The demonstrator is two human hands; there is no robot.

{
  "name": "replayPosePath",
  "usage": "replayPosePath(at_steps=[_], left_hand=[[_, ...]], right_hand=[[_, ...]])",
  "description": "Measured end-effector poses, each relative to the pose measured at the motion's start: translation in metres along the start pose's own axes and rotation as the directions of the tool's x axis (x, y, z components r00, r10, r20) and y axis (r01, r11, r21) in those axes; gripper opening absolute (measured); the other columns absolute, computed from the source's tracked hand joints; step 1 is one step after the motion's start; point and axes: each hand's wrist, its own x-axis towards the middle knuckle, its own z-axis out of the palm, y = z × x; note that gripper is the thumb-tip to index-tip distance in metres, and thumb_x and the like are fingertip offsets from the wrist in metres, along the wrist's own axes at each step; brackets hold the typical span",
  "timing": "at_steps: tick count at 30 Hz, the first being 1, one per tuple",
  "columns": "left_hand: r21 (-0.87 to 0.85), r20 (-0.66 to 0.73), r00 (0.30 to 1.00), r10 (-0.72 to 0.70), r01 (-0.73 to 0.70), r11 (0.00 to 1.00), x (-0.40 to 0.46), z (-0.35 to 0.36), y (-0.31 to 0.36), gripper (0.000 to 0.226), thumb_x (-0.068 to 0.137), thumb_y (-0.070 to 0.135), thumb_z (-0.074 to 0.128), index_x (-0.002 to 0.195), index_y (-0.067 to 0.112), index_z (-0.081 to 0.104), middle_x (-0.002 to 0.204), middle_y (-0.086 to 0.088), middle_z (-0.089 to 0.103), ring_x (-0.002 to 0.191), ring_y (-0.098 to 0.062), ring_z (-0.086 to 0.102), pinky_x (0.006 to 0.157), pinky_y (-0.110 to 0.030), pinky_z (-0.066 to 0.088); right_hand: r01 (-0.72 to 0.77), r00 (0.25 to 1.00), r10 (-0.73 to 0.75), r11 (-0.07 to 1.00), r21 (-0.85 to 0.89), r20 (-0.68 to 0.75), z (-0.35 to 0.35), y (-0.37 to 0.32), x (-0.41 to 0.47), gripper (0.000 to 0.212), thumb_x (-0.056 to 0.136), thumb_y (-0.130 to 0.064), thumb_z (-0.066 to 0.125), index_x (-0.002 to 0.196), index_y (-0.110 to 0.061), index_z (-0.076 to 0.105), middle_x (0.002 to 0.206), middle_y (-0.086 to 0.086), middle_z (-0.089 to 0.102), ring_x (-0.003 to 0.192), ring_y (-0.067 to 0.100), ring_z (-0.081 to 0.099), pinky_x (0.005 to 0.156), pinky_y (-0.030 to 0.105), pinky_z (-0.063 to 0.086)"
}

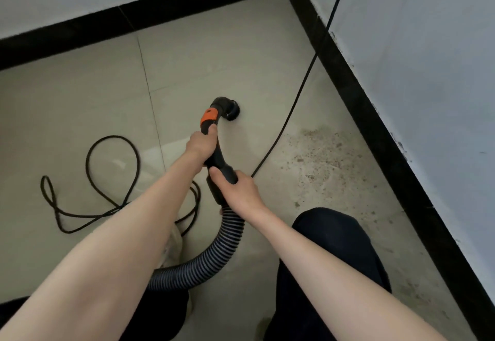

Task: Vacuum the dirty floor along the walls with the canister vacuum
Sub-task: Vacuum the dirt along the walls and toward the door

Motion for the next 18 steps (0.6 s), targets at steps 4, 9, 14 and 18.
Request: replayPosePath(at_steps=[4, 9, 14, 18], left_hand=[[-0.099, -0.131, 0.991, -0.021, 0.008, 0.995, 0.006, -0.032, 0.008, 0.052, 0.096, 0.045, 0.042, 0.123, 0.001, 0.049, 0.109, -0.015, 0.057, 0.098, -0.031, 0.056, 0.079, -0.033, 0.045], [-0.154, -0.212, 0.977, 0.017, -0.051, 0.987, 0.008, -0.072, 0.020, 0.051, 0.094, 0.048, 0.045, 0.113, 0.002, 0.052, 0.109, -0.019, 0.061, 0.100, -0.036, 0.061, 0.091, -0.044, 0.051], [-0.237, -0.138, 0.990, 0.020, -0.053, 0.970, -0.003, -0.100, 0.012, 0.045, 0.096, 0.040, 0.048, 0.113, -0.001, 0.050, 0.079, -0.011, 0.055, 0.070, -0.026, 0.057, 0.066, -0.035, 0.050], [-0.364, -0.061, 0.997, -0.056, 0.030, 0.931, -0.012, -0.119, -0.011, 0.030, 0.100, 0.030, 0.043, 0.105, 0.001, 0.042, 0.073, -0.011, 0.051, 0.057, -0.022, 0.053, 0.051, -0.030, 0.049]], right_hand=[[0.034, 0.991, -0.029, 0.999, -0.034, 0.134, 0.011, -0.029, 0.010, 0.045, 0.083, -0.057, 0.065, 0.102, -0.017, 0.058, 0.100, 0.005, 0.068, 0.092, 0.023, 0.067, 0.081, 0.038, 0.057], [0.114, 0.957, -0.098, 0.992, -0.045, 0.273, 0.031, -0.054, 0.015, 0.040, 0.085, -0.041, 0.072, 0.109, -0.014, 0.054, 0.103, 0.003, 0.065, 0.096, 0.020, 0.064, 0.079, 0.031, 0.053], [0.091, 0.908, -0.090, 0.996, 0.016, 0.410, 0.048, -0.060, 0.014, 0.019, 0.087, -0.036, 0.070, 0.089, -0.024, 0.055, 0.093, -0.001, 0.066, 0.092, 0.019, 0.065, 0.088, 0.033, 0.054], [0.019, 0.821, 0.015, 0.998, -0.053, 0.571, 0.052, -0.059, 0.021, 0.031, 0.092, -0.037, 0.064, 0.109, -0.012, 0.061, 0.112, 0.011, 0.069, 0.106, 0.024, 0.066, 0.096, 0.036, 0.052]])
